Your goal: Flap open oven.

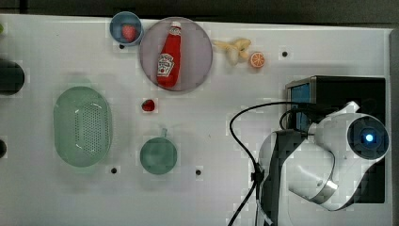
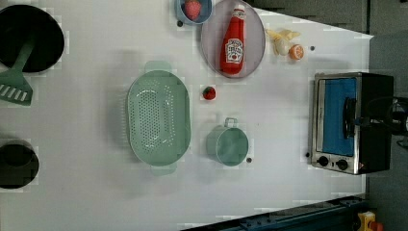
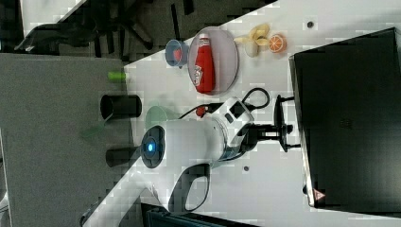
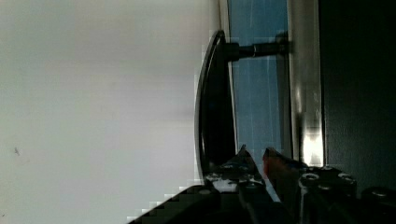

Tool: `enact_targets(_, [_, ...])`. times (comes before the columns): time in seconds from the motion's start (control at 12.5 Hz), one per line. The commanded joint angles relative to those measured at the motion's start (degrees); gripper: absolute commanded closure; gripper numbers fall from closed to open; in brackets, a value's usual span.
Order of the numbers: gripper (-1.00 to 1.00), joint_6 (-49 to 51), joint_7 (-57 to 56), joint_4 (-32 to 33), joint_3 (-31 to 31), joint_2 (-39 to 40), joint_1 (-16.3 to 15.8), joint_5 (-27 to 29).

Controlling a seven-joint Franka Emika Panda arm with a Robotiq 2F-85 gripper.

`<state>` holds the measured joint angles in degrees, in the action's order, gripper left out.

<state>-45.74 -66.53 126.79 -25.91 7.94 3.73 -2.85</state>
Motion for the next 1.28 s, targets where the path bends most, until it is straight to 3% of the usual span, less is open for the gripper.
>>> enact_targets(0.08, [0.65, -2.9, -2.1, 1.0, 0.1, -0.4, -0.2, 0.3])
enact_targets(0.56, [0.65, -4.8, 1.0, 2.0, 0.3, 0.6, -1.2, -2.1])
enact_targets(0.96, [0.65, -4.0, 17.3, 2.9, 2.9, 0.7, -4.2, -17.0])
enact_targets(1.28, [0.65, -3.2, 25.8, 4.4, 6.4, 1.5, -5.9, -24.1])
